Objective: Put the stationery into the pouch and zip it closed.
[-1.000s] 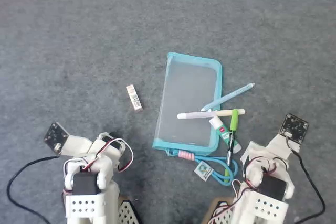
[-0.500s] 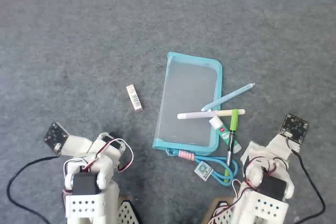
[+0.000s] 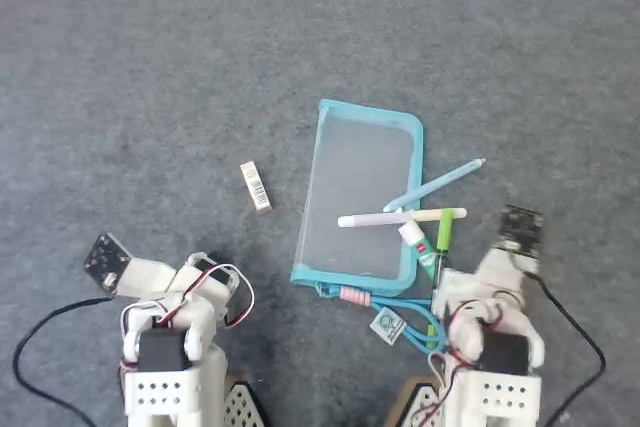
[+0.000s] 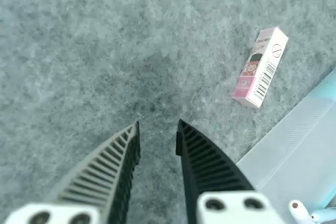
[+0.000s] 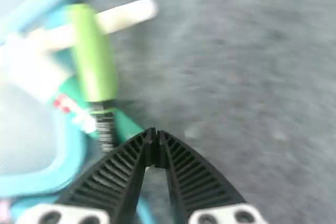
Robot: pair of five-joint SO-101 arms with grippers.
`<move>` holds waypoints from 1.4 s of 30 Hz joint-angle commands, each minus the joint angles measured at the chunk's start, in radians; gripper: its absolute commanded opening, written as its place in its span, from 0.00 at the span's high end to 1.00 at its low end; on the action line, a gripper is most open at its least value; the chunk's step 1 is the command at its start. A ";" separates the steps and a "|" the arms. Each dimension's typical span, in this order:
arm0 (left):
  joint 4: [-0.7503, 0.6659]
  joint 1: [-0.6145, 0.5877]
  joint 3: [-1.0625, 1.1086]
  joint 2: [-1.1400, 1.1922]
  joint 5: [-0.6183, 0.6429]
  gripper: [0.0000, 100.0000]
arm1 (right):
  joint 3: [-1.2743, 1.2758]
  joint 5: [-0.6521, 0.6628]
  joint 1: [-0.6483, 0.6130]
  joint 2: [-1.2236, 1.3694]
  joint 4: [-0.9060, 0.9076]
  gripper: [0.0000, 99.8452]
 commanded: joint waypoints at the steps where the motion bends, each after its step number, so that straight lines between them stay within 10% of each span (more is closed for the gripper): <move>1: -0.009 -0.009 -0.013 0.002 -0.011 0.89 | 0.018 -0.012 -0.186 -0.015 0.008 0.99; 16: -0.009 -0.008 -0.013 0.002 -0.011 0.89 | 0.017 0.032 -0.398 -0.013 -0.031 0.99; 23: -0.009 -0.009 -0.013 0.002 -0.011 0.89 | -0.043 0.635 0.054 -0.015 -0.338 0.99; 28: -0.009 -0.008 -0.013 0.002 -0.011 0.89 | -0.071 0.594 0.271 -0.013 -0.472 0.99; 42: -0.009 -0.008 -0.013 0.002 -0.011 0.89 | -0.436 0.585 -0.019 0.311 -0.225 0.99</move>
